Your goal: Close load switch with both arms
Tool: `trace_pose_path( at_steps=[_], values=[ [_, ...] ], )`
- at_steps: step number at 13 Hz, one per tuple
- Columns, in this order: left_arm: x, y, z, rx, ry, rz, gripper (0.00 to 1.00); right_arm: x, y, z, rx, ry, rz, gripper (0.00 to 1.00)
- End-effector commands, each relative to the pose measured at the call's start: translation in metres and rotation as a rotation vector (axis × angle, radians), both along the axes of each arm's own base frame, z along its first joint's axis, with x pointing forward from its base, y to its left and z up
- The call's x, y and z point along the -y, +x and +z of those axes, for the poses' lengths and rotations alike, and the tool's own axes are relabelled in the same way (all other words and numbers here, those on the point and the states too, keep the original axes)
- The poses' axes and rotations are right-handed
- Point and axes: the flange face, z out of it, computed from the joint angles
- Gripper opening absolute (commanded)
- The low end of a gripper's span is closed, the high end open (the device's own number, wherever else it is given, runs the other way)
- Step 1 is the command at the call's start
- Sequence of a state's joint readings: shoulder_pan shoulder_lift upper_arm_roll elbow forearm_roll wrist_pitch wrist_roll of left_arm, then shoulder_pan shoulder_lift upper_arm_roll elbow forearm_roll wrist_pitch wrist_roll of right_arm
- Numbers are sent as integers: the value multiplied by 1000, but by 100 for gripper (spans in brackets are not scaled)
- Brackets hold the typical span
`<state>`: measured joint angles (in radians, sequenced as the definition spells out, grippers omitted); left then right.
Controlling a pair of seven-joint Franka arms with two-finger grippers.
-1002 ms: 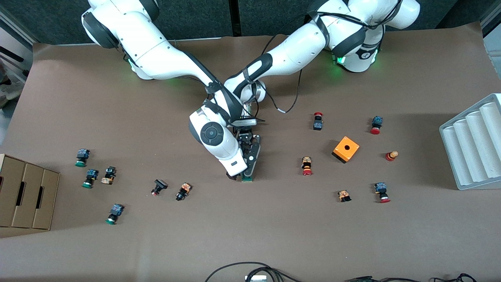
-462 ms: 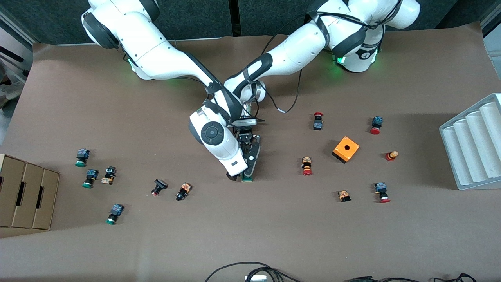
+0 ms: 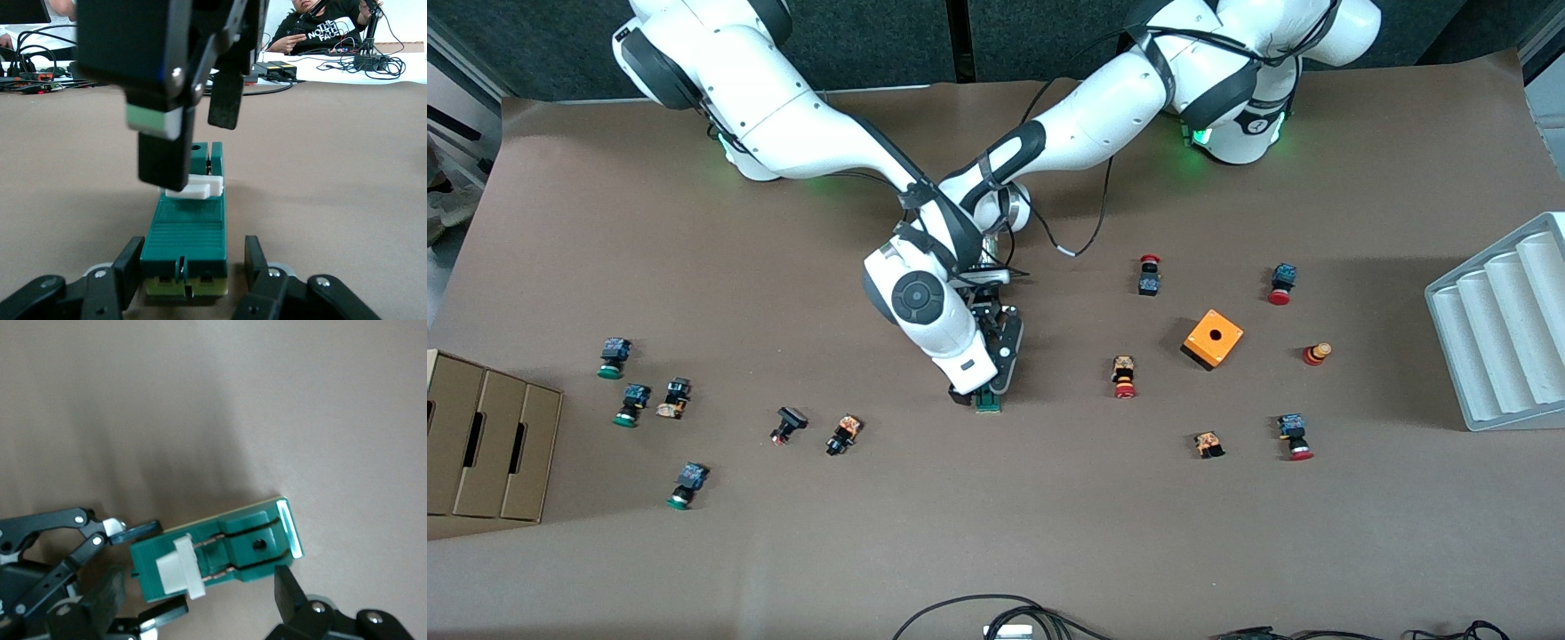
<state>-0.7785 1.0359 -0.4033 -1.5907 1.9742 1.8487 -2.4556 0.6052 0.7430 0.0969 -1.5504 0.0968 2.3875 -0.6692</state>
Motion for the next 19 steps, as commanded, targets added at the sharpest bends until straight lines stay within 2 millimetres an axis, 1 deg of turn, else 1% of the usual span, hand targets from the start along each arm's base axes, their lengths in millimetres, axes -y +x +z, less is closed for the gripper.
trace_pose_path(
  at_steps=[1,4,8,11,15,19],
  values=[
    [2,-3,-5,16,10,-9,67,-3,-1,-10,34,-2,9,100],
    [2,-3,-5,16,10,-9,67,-4,-2,-16,42,-11,23,100],
    [2,-3,-5,16,10,-9,67,-1,-1,-17,41,-15,20,100],
    [2,-3,-5,16,10,-9,67,8,6,-17,47,-23,10,100],
    [2,-3,-5,16,10,-9,66,8,7,-16,50,-24,25,99],
    [2,-3,-5,16,10,-9,66,2,5,-10,61,-16,42,99]
  ],
)
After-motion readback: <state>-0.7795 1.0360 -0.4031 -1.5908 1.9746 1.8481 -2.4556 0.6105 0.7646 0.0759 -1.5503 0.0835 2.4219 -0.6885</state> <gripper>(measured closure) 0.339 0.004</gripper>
